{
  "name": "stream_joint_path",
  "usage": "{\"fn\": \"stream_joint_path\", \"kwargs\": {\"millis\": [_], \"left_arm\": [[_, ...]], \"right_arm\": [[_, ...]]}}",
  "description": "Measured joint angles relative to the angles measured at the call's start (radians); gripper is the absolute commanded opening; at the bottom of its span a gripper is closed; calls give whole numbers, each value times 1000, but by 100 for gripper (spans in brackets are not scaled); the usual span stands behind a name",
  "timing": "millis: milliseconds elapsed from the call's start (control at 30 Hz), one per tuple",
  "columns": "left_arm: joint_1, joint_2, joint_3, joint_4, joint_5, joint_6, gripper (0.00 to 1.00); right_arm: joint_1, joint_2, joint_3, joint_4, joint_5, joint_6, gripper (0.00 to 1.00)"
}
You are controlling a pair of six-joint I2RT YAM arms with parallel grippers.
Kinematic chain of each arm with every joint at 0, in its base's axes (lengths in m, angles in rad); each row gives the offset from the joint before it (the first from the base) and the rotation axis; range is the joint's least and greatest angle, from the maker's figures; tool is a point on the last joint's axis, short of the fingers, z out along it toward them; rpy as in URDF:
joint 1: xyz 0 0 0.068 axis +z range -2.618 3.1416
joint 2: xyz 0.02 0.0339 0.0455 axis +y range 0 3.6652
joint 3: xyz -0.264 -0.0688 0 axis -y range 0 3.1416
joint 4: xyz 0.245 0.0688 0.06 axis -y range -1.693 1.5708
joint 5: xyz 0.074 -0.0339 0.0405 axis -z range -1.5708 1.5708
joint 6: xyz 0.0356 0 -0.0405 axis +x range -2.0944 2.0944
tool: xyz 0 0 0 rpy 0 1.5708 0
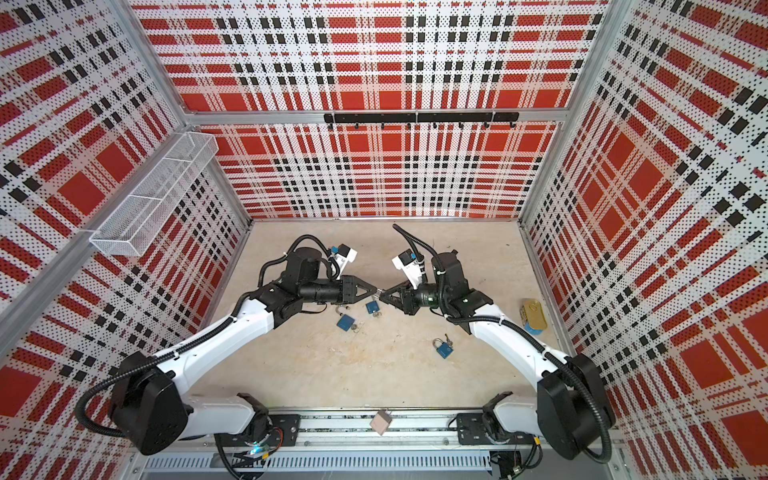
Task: Lock with the key
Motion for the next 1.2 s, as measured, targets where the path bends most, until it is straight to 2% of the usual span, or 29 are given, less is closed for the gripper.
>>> {"fn": "stream_joint_path", "kwargs": {"millis": [333,1200], "left_arm": [[14,-10,-21,29,18,-19,21],[31,-46,-68,140,75,-68,21]], "right_arm": [[0,0,2,1,-11,11,0],[0,17,8,32,-119,77,0]]}}
